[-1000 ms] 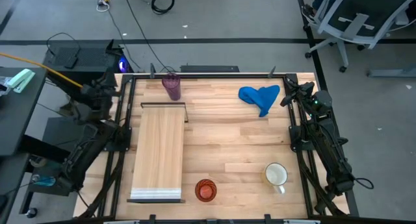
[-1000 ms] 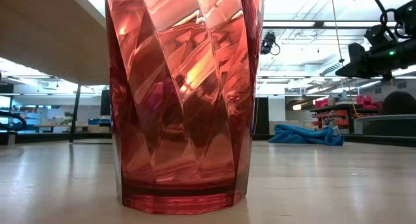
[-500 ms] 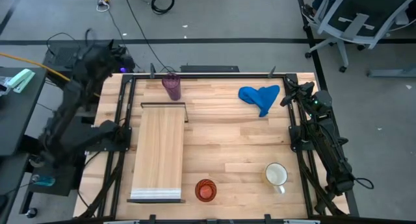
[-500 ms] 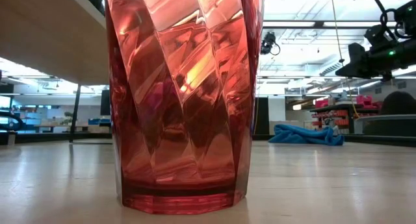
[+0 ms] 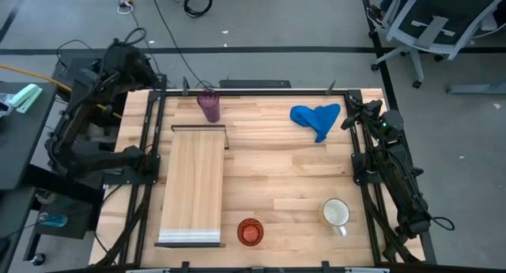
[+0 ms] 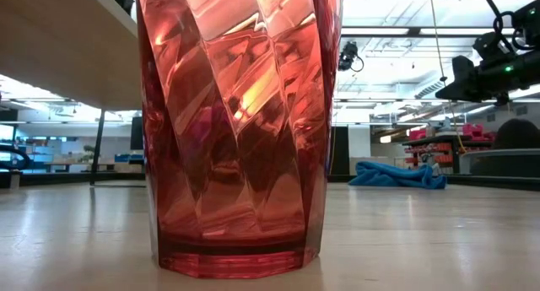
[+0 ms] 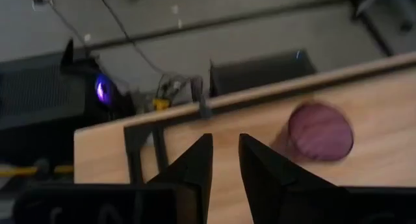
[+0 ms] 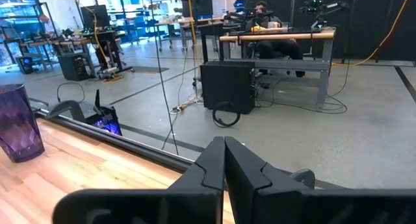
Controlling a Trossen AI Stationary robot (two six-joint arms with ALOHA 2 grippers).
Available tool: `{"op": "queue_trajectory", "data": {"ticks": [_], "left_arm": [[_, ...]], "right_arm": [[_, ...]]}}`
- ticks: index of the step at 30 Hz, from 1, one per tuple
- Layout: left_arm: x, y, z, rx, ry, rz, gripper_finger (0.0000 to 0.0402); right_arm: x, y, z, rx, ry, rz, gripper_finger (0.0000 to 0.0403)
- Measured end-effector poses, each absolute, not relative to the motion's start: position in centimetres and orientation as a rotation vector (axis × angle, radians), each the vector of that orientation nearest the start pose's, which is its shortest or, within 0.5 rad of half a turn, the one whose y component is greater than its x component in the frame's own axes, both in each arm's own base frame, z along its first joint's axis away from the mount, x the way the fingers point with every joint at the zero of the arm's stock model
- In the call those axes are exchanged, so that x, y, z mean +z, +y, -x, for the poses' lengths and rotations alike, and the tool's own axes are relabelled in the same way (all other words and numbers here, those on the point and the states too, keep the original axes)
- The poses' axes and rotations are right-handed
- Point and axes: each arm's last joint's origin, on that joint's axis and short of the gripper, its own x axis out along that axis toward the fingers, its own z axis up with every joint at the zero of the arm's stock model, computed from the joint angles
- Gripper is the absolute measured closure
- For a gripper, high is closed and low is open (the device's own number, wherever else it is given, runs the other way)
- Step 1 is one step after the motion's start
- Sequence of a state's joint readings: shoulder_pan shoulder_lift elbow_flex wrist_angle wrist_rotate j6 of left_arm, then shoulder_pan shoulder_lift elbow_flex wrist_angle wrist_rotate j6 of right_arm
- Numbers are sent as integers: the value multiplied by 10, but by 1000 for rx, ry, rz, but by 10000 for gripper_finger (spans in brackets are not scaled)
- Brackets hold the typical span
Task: Stack small to large cups/mugs on shelf
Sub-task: Move the purple cup to the center of the table
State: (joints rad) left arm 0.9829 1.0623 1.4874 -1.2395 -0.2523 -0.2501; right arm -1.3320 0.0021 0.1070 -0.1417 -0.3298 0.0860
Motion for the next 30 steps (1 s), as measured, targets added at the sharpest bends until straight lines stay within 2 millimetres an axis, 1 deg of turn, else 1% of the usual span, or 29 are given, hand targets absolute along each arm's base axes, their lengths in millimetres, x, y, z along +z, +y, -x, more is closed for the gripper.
{"op": "queue_trajectory", "data": {"ticks": [3,6,8,10,11,13,17,21,23,27,30], "left_arm": [[418,134,-83,1264,729,533,315],[411,134,-89,1203,787,586,315],[405,137,-98,1063,785,624,314],[396,143,-114,878,774,645,315],[392,148,-123,831,773,631,315],[384,162,-138,834,791,611,318],[368,185,-148,959,890,584,321],[348,202,-163,923,991,580,312],[339,210,-170,909,1013,586,306],[327,223,-179,892,1045,560,290],[319,228,-184,876,1073,552,275]], "right_arm": [[186,-84,-30,-1003,-17,-107,386],[186,-84,-30,-1003,-17,-107,386],[186,-84,-30,-1003,-17,-107,386],[186,-84,-30,-1003,-17,-107,386],[186,-84,-30,-1003,-17,-107,386],[186,-84,-30,-1003,-17,-107,386],[186,-84,-30,-1003,-17,-107,386],[186,-84,-30,-1003,-17,-107,386],[186,-84,-30,-1003,-18,-107,386],[186,-84,-30,-1002,-18,-106,386],[186,-84,-30,-1002,-18,-107,386]]}}
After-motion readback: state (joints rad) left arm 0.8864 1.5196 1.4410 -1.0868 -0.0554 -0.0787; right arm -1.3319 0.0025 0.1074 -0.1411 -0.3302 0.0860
